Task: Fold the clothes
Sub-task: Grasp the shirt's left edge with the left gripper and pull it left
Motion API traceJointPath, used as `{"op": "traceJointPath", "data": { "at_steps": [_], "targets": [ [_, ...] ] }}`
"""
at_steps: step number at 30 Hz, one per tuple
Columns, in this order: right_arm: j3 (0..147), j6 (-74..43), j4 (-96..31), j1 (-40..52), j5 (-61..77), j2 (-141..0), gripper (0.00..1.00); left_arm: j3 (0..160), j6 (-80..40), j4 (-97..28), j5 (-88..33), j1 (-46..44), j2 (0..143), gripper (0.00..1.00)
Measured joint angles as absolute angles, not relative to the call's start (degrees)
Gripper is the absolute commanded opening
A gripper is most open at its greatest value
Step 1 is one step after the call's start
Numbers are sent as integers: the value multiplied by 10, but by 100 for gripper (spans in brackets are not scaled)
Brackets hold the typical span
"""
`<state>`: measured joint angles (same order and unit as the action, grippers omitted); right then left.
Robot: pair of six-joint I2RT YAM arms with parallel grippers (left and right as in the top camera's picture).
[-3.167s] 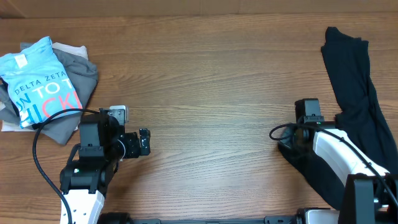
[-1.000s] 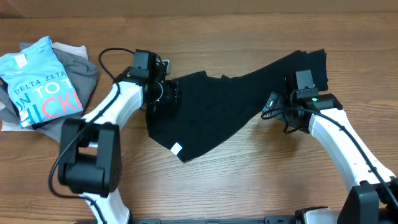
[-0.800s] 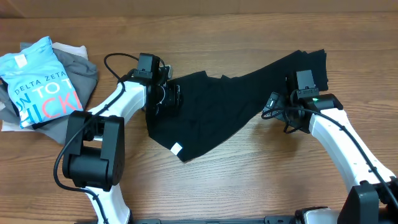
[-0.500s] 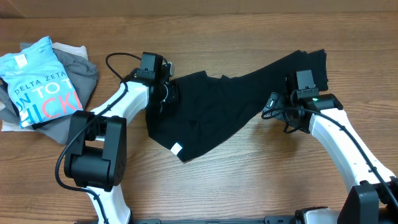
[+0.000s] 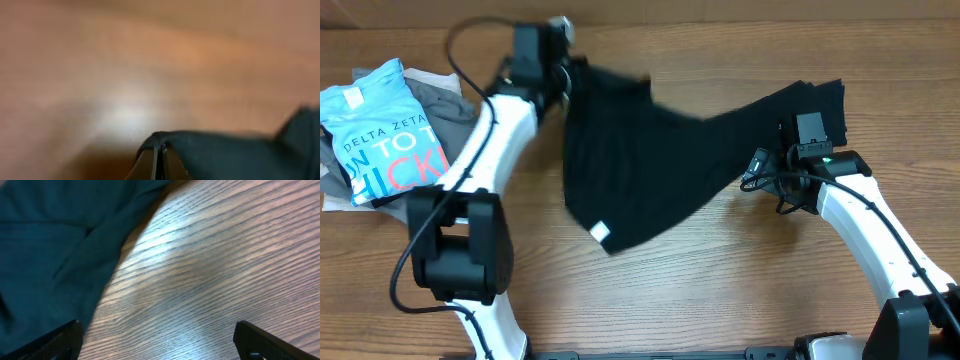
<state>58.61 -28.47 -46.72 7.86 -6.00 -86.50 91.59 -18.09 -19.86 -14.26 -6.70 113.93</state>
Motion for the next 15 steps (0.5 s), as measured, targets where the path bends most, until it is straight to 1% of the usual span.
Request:
{"op": "traceJointPath", "data": {
  "at_steps": [3, 4, 5, 6, 7, 10, 15],
  "targets": [
    [586, -285, -467, 79, -60, -865, 100, 955, -181, -199, -127, -43, 1139, 5],
    [586, -284, -467, 79, -60, -865, 100, 961, -181, -200, -123, -36, 1139, 21],
    [586, -285, -467, 79, -60, -865, 100, 965, -181, -200, -121, -29, 1139, 62],
    [586, -285, -467, 79, -60, -865, 100, 967, -182, -200, -119, -24, 1139, 96],
    [586, -285, -467, 79, -60, -865, 100, 969, -185, -201, -117, -17, 1139, 100],
    [586, -285, -467, 79, -60, -865, 100, 969, -189, -208, -118, -5, 1139, 100],
    [586, -285, -467, 79, -60, -865, 100, 972, -194, -270, -152, -11, 1139, 100]
  ]
}}
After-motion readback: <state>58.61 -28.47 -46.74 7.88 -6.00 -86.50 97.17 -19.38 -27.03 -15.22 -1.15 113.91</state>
